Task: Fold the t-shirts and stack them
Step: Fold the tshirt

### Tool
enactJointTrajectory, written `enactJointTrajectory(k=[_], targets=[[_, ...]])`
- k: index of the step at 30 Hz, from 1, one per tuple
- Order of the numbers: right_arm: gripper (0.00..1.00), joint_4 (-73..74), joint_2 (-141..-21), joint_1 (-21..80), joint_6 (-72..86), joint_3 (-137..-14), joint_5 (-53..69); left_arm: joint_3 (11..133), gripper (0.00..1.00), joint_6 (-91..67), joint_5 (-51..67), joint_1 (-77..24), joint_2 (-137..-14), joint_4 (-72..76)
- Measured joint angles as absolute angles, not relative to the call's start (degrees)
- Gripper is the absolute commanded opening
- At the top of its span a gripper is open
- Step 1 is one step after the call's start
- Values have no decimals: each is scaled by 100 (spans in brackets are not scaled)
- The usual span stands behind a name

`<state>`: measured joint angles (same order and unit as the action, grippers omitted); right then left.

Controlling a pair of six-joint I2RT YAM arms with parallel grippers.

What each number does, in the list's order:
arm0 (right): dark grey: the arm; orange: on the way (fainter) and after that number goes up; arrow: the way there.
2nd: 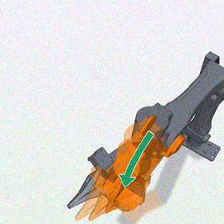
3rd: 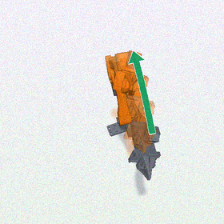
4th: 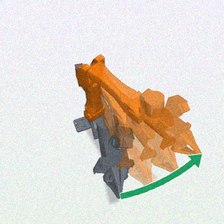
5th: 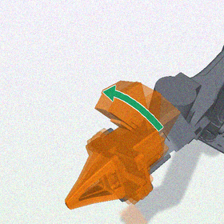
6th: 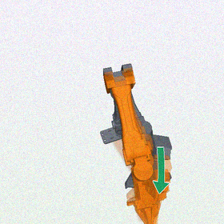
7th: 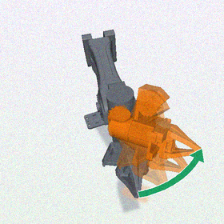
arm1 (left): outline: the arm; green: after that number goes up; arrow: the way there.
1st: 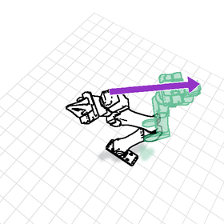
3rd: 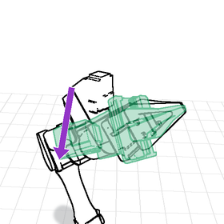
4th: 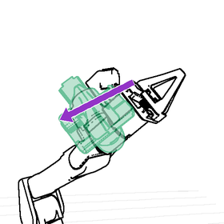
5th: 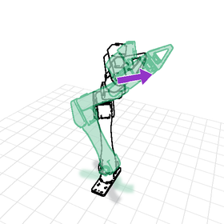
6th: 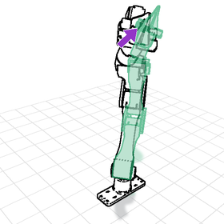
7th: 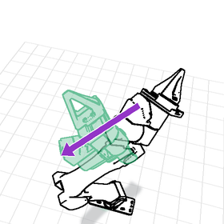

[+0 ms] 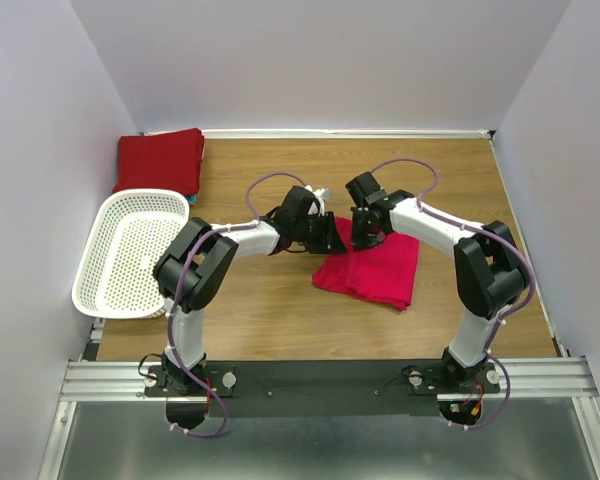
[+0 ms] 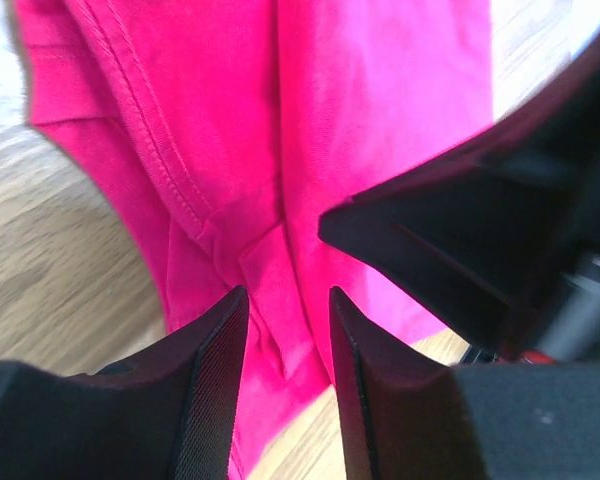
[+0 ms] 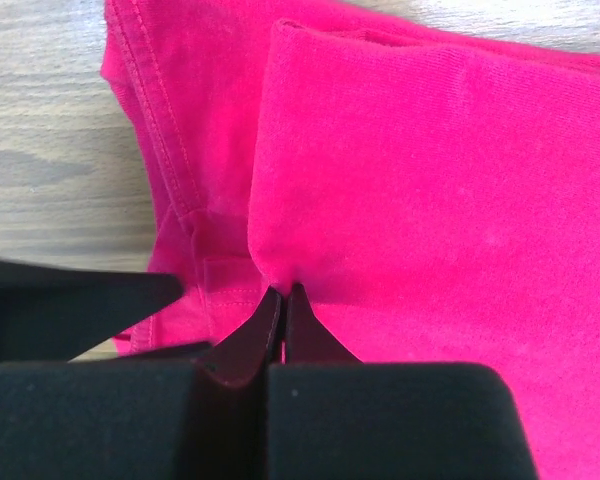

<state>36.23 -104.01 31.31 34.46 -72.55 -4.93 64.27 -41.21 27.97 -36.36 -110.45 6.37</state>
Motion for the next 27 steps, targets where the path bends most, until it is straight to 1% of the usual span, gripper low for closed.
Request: enactJointTrajectory(k=[4, 5, 6, 7, 9, 11, 12, 15, 16, 18, 19, 20, 22, 27], targets=[[1, 3636, -10370, 3133, 3441, -7255, -493, 6438, 31, -4233, 2915, -3699, -11271, 775], [1, 3638, -10370, 3133, 3444, -7255, -493, 6438, 24, -4263, 2936, -3715, -11325, 836], [1, 3645, -10370, 3133, 3444, -7255, -493, 6438, 22, -4296, 2947, -3717, -11371, 882], [1, 3653, -10370, 3133, 3444, -7255, -495, 6438, 17, -4335, 2952, -3721, -11408, 921], [2, 3664, -10370, 3133, 3446, -7255, -499, 6438, 14, -4421, 2965, -3726, -11509, 1011], [6, 3693, -10370, 3138, 3448, -7260, -521, 6431, 10, -4541, 2989, -3721, -11631, 1129], [13, 3712, -10370, 3140, 3448, -7269, -534, 6425, 10, -4571, 3009, -3717, -11651, 1175], [23, 3800, -10372, 3181, 3461, -7317, -626, 6359, 8, -4709, 3013, -3715, -11660, 1304], [30, 3883, -10388, 3212, 3468, -7378, -670, 6329, 8, -4764, 3015, -3715, -11660, 1361], [38, 3962, -10427, 3256, 3479, -7487, -714, 6200, 8, -4904, 3022, -3715, -11660, 1555], [44, 3999, -10455, 3284, 3494, -7555, -727, 6141, 8, -4965, 3028, -3715, -11660, 1658], [47, 4045, -10503, 3308, 3514, -7644, -755, 6075, 8, -5076, 3046, -3715, -11660, 1780], [50, 4075, -10600, 3345, 3509, -7778, -794, 5966, 8, -5199, 3061, -3715, -11660, 1973], [50, 4235, -10849, 3376, 3520, -7975, -943, 5749, 8, -5487, 3155, -3704, -11714, 2445]])
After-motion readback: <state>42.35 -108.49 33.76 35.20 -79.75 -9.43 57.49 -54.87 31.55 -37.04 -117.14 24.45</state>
